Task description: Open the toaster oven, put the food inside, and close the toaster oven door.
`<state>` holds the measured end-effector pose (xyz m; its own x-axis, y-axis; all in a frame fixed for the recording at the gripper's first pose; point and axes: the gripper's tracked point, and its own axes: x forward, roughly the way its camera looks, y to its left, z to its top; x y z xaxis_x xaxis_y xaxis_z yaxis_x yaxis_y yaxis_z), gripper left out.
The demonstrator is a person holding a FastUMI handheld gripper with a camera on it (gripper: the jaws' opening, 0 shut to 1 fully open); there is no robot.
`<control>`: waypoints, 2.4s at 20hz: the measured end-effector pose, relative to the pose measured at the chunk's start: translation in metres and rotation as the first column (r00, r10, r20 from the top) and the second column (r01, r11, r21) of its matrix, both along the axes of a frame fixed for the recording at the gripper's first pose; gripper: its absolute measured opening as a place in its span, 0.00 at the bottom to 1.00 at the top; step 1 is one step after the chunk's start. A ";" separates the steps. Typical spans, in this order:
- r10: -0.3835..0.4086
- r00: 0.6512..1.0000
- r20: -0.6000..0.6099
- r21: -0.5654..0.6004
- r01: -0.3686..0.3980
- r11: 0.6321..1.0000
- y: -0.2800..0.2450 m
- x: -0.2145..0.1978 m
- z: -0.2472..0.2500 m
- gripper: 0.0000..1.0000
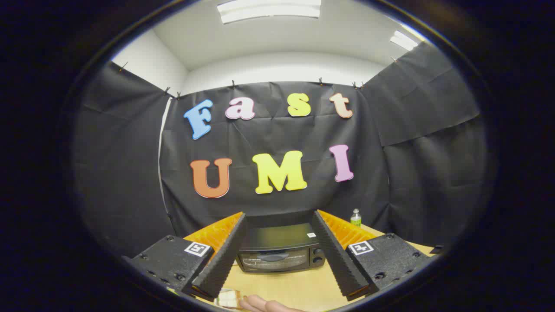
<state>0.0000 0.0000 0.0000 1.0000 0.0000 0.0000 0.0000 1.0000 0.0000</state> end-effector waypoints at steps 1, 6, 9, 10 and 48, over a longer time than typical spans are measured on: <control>0.008 1.000 -0.012 -0.005 -0.008 1.000 0.000 -0.001 -0.002 1.00; 0.047 0.999 0.001 -0.026 -0.047 0.999 0.001 -0.010 0.007 1.00; 0.049 0.999 -0.006 -0.019 -0.050 0.999 0.002 -0.012 0.003 1.00; 0.048 0.999 -0.004 -0.017 -0.048 0.999 0.002 -0.012 0.003 1.00; -0.051 0.866 -0.498 -0.118 -0.009 0.993 0.017 0.220 -0.270 0.99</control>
<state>0.2203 0.0169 -0.2700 0.8657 -0.0511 -0.4980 -0.0090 0.9930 -0.1176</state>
